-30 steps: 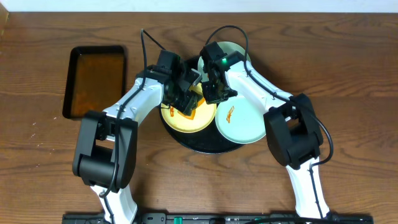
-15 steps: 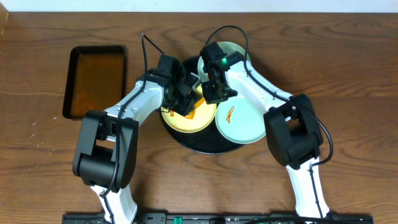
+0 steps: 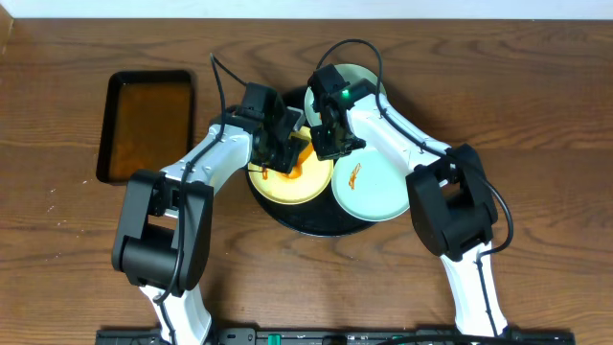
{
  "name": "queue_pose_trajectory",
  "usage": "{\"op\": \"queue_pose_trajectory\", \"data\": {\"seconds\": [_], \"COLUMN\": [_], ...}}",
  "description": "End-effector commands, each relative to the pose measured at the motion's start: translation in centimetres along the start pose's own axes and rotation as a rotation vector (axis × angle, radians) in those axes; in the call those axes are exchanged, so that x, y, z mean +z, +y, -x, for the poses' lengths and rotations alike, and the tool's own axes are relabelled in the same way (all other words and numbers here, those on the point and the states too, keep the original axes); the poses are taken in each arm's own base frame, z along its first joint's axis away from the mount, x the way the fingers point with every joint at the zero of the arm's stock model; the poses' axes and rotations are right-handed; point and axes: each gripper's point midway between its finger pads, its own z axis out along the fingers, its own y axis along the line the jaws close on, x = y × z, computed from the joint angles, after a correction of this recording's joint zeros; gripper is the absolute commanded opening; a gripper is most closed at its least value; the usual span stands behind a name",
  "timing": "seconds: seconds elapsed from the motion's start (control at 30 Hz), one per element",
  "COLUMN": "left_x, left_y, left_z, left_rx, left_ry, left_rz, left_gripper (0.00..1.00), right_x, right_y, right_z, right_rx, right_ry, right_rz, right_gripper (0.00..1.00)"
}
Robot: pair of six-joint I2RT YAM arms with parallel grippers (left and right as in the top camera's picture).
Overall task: Clean dirty plates on tray and stack at the side
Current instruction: 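Wipe the sponge across the yellow plate while the right gripper holds it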
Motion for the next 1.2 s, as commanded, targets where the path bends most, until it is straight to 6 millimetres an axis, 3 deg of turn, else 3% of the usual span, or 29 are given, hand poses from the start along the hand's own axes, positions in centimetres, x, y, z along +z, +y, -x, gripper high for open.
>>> {"op": "queue_pose_trajectory", "data": {"seconds": [0.0,0.2,0.43,0.6,0.87,1.0,1.17], "left_x": [0.3,0.6,-0.5,-1.1,-4.7,-6.6,-6.1], "left_y": [-0.2,0.3,6.3,7.3,6.4,5.4,4.6], "left_z": [-0.3,-1.0,-3.2,-3.9,-2.0,-0.8,-0.7], "left_rx": [-0.083,-0.09,-0.32,-0.38,-0.387,-0.484,-0.69], "left_ry": [0.008,0.024,0.051,0.056,-0.024,-0.111,-0.144], "left_rz": [-0.014,0.016,0.382,0.456,0.47,0.438,0.379], "left_gripper": [0.08,0.08,0.07,0.07,0.07,0.08,0.07], "right_x": [0.9,0.9,0.9,0.9,0.9,0.9,0.9], "right_y": [0.3,0.3,0.3,0.3,0.3,0.3,0.3], "right_z": [-0.4,-0.4,-0.4,-0.5,-0.5,-0.5,-0.4], "right_rx": [-0.018,-0.018,-0.018,-0.018,-0.017,-0.017,-0.018], "right_ry": [0.018,0.018,0.02,0.022,0.022,0.021,0.018], "right_rz": [-0.007,-0.007,-0.008,-0.008,-0.008,-0.008,-0.007], "right_gripper": [0.02,0.02,0.01,0.01,0.01,0.01,0.02]}}
